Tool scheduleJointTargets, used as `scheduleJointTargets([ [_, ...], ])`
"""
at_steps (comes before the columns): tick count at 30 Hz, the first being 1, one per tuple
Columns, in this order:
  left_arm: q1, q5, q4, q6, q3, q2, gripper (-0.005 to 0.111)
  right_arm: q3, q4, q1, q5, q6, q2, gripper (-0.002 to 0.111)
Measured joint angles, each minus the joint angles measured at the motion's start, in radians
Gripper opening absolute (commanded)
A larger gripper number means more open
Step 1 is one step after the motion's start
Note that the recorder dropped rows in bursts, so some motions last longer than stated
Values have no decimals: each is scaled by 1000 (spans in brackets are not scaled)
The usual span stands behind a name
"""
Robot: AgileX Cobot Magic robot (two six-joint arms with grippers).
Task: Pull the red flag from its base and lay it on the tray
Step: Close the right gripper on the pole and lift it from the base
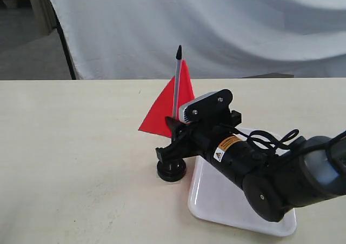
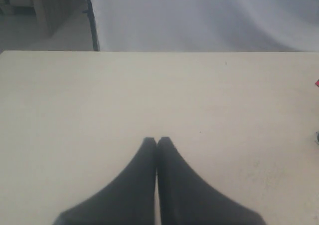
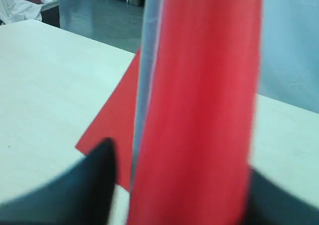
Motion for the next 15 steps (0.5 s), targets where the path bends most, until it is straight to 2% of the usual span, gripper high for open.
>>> scheduleJointTargets([
  [3,0,0,0,0,0,0,0,-2,-13,5,19,-3,0,-1],
  [10,0,0,0,0,0,0,0,-4,-27,7,37,1,-7,-1],
  [15,0,0,0,0,0,0,0,-4,-27,7,130,-1,-67,-1],
])
